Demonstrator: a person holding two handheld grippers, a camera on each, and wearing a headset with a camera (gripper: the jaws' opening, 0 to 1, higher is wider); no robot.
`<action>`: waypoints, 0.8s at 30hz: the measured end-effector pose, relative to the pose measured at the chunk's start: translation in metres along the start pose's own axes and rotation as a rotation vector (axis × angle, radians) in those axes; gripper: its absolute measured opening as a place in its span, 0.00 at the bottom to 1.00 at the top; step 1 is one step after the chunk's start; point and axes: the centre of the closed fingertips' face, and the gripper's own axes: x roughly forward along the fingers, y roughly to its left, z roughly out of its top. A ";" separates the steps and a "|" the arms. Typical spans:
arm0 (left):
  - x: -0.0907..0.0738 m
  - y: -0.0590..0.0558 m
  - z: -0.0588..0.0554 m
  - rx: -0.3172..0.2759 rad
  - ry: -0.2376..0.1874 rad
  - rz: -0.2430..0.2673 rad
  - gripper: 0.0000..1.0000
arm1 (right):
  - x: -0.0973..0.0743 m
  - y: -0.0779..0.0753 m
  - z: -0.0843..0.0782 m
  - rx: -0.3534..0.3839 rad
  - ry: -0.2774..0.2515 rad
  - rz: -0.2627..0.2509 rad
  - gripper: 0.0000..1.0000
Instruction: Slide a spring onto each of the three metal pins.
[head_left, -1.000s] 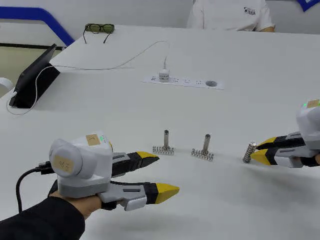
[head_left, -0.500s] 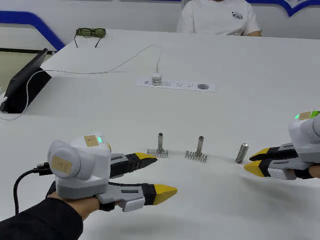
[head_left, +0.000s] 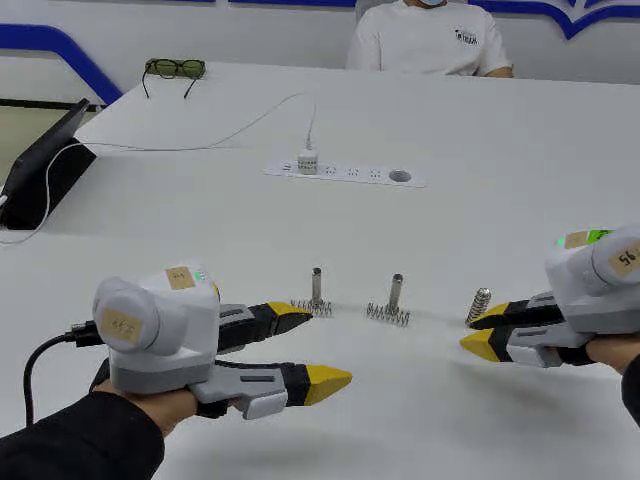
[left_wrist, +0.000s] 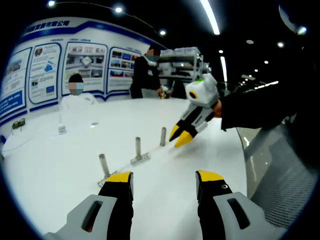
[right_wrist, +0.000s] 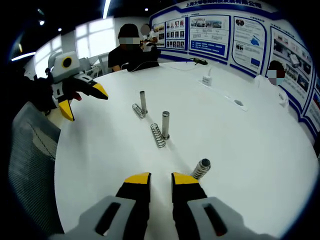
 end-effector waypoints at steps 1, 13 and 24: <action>0.000 0.000 0.000 0.000 0.000 0.001 0.51 | 0.002 0.002 0.002 -0.002 -0.002 0.005 0.17; -0.004 0.002 -0.001 -0.007 0.001 0.021 0.51 | 0.025 0.007 0.019 -0.029 -0.023 0.034 0.18; -0.007 0.002 -0.002 -0.011 0.006 0.036 0.51 | 0.046 -0.001 0.030 -0.031 -0.021 0.009 0.18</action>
